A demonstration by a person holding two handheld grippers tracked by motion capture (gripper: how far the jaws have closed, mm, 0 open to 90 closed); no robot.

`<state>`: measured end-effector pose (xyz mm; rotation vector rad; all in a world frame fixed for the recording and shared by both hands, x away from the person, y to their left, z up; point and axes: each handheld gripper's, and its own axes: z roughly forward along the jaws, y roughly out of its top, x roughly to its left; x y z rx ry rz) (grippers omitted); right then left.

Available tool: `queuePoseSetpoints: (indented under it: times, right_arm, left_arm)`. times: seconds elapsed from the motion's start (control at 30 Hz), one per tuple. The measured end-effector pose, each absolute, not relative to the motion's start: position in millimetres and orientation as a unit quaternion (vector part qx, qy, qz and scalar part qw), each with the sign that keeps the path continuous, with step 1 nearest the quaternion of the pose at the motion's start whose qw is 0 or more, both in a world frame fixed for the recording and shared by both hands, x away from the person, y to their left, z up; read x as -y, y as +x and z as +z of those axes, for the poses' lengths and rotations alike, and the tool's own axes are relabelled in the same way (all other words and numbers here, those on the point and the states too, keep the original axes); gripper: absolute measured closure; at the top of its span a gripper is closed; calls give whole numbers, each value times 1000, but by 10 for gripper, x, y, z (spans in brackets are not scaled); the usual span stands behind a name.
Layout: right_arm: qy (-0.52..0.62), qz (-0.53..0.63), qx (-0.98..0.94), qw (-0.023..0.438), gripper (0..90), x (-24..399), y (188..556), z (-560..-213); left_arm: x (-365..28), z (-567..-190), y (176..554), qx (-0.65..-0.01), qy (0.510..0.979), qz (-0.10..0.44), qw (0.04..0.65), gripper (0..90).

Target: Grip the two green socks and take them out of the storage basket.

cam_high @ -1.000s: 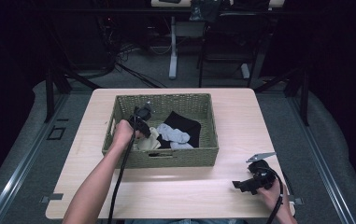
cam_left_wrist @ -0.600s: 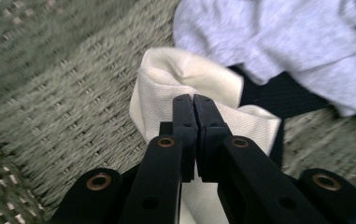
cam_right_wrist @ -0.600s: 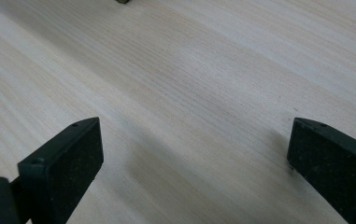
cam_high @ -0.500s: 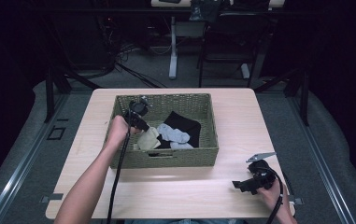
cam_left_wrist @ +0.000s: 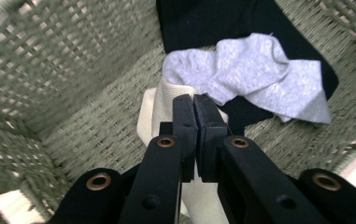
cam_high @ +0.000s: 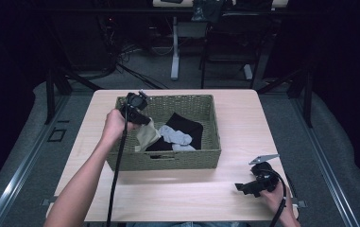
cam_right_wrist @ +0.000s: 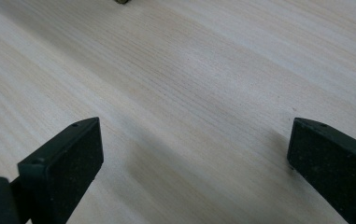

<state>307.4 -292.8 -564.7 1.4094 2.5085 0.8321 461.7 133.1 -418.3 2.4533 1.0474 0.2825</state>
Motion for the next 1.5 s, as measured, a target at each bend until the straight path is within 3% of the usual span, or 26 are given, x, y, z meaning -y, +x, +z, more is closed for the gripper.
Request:
queuePoseSetpoints:
  times: [1.5]
  right_arm:
    - [471, 274, -835, 74, 29, 2928, 3067, -5648]
  left_arm:
    - [-1679, -3105, 4404, -382, 870, 166, 265, 890]
